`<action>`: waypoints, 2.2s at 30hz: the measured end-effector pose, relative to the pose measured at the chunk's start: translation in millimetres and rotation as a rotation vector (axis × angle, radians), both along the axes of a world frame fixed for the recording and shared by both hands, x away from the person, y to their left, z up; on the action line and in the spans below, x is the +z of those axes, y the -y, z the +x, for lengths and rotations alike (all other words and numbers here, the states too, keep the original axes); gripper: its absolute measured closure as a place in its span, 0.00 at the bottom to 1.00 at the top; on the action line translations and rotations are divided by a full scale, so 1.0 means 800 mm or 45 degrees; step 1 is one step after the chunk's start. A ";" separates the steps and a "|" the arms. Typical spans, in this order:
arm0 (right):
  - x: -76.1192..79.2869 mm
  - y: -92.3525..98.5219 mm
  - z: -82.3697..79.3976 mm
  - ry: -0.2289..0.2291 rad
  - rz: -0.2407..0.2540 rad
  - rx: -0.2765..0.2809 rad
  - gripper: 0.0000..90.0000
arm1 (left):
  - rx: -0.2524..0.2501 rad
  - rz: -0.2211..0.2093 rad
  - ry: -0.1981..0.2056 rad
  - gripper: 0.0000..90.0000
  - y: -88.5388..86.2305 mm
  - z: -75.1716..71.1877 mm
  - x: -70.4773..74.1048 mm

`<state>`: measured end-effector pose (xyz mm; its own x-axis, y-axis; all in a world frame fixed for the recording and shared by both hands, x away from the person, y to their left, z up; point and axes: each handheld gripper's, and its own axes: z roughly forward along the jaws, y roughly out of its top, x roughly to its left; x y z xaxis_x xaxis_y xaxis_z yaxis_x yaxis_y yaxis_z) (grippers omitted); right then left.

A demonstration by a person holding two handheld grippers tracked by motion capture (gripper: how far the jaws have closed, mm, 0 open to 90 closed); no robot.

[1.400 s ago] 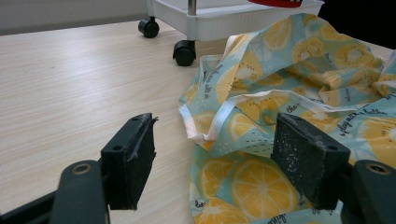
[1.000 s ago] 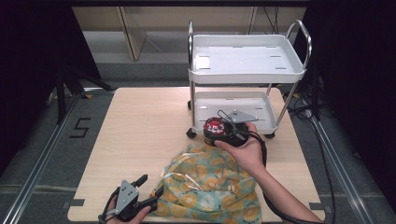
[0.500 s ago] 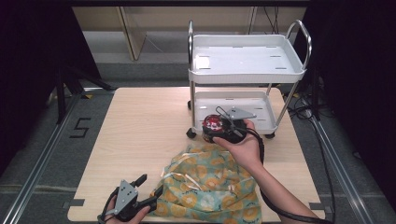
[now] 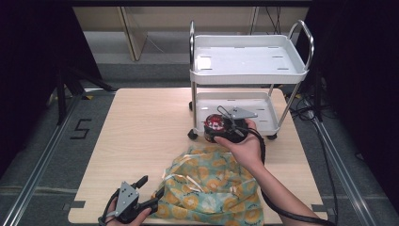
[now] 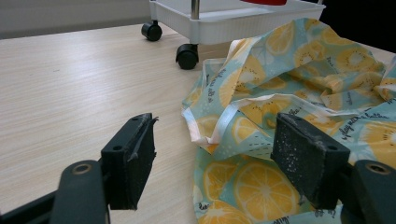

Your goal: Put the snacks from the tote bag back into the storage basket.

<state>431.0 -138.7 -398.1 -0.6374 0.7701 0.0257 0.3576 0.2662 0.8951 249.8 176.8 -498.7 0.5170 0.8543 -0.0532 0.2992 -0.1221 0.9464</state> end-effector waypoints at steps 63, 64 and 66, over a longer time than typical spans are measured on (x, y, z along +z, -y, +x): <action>-0.006 -0.010 0.030 -0.030 -0.033 -0.091 0.30 | 0.008 -0.017 0.009 0.33 -0.002 0.000 0.001; -0.006 -0.009 0.031 -0.013 -0.044 -0.082 0.30 | 0.010 -0.014 0.006 0.33 -0.002 0.000 0.001; -0.006 -0.011 0.030 -0.031 -0.032 -0.096 0.30 | 0.010 -0.016 0.008 0.33 -0.002 0.001 0.001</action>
